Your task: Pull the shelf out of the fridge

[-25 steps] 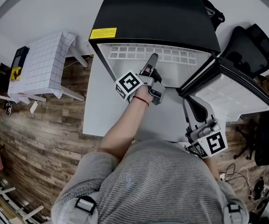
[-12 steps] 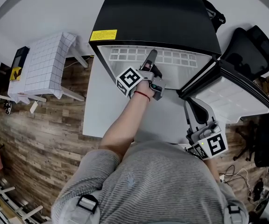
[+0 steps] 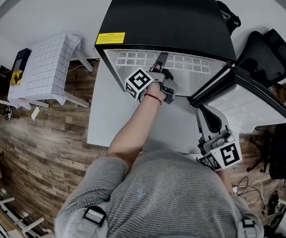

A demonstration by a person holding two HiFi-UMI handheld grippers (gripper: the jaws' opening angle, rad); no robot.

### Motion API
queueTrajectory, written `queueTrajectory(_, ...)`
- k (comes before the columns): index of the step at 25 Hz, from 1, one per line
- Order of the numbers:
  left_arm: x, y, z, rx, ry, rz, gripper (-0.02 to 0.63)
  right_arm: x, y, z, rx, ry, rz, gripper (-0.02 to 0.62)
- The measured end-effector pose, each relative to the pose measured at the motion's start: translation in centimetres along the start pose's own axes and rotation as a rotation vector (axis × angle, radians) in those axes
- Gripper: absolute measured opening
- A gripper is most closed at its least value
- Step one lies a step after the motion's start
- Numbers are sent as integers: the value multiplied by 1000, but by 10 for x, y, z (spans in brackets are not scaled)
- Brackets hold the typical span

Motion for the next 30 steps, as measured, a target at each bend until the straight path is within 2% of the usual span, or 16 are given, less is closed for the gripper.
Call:
queueTrajectory(14,9,-4,-3,1,94,-40,155,1,5,3,5,-9,6,14)
queueTrajectory(17,8,-2,-4,-2,123,-36,110,2,4,2,2,-7,3,14)
queueTrajectory(19,9,1,-3,-10,133,-19,52,2,4,2,7,-11,5,14)
queueTrajectory(30,7,1,-2,-46,172,4,46,-2,7,1,6,-14,15,14)
Point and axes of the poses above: the fingertips, and each gripper's own axes: x forward along the fingers, y to its right, z out of its underside, the point moved 5 cm from there along -x, backward along the fingers, and after that the axes turned 5 degrees about y, right-handed, at the moved point
